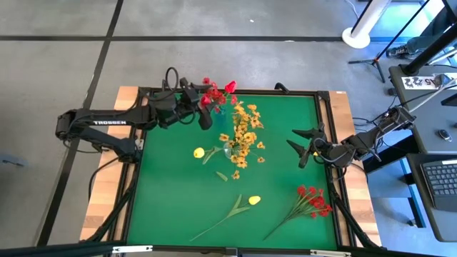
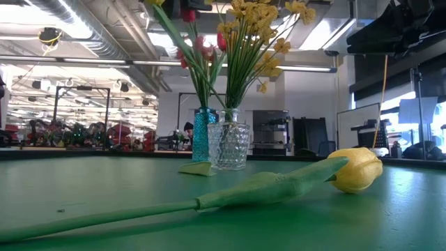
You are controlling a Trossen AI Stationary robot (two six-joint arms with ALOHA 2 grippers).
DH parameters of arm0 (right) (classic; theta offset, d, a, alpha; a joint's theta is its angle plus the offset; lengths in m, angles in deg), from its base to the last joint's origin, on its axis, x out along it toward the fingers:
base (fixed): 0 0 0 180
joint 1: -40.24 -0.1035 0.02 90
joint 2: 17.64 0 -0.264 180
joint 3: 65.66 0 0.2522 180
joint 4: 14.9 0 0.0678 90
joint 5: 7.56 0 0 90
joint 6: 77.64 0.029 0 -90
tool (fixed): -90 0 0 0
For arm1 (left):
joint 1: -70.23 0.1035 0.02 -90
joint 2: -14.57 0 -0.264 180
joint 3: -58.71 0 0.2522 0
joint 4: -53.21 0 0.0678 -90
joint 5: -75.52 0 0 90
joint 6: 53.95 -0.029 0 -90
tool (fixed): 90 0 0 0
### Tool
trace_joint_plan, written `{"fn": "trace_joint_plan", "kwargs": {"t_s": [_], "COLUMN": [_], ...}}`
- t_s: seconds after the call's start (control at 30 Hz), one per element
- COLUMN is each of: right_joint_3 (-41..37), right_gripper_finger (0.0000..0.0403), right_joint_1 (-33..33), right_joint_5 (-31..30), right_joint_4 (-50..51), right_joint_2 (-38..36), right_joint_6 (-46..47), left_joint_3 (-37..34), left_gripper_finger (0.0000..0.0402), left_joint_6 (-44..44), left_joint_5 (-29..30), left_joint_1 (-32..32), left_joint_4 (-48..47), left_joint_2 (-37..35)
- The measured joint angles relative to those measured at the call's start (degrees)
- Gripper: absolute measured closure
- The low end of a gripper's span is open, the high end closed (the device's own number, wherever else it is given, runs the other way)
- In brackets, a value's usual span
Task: Sort flowers into vase by color
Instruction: Put the yellow flower into the transparent vase
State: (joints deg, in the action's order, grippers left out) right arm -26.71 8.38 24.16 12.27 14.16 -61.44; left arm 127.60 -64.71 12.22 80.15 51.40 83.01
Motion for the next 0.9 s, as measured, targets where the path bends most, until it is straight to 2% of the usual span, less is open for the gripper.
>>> {"fn": "trace_joint_plan", "kwargs": {"t_s": [0.4,0.53,0.67,0.73,0.8,0.9], "right_joint_3": [0.0,0.0,0.0,0.0,0.0,0.0], "right_gripper_finger": [0.0183,0.0183,0.0183,0.0183,0.0183,0.0183], "right_joint_1": [0.0,0.0,0.0,0.0,0.0,0.0], "right_joint_5": [0.0,0.2,0.5,0.5,0.5,0.5], "right_joint_4": [0.0,0.0,0.0,0.0,0.0,0.0], "right_joint_2": [0.0,0.0,0.0,0.0,0.0,0.0], "right_joint_6": [0.0,0.0,-0.1,-0.2,-0.2,-0.2], "left_joint_3": [4.1,4.1,4.2,4.2,4.2,4.2], "left_gripper_finger": [0.0138,0.0138,0.0142,0.0150,0.0160,0.0175], "left_joint_6": [-4.1,-8.4,-11.2,-6.7,1.9,19.5], "left_joint_5": [13.6,23.7,32.9,34.9,34.3,26.8], "left_joint_1": [-3.5,-7.5,-15.0,-18.7,-22.1,-25.9], "left_joint_4": [-0.9,-0.9,-3.4,-10.0,-20.4,-36.8], "left_joint_2": [-0.9,-4.2,-9.3,-12.0,-14.5,-17.2]}}
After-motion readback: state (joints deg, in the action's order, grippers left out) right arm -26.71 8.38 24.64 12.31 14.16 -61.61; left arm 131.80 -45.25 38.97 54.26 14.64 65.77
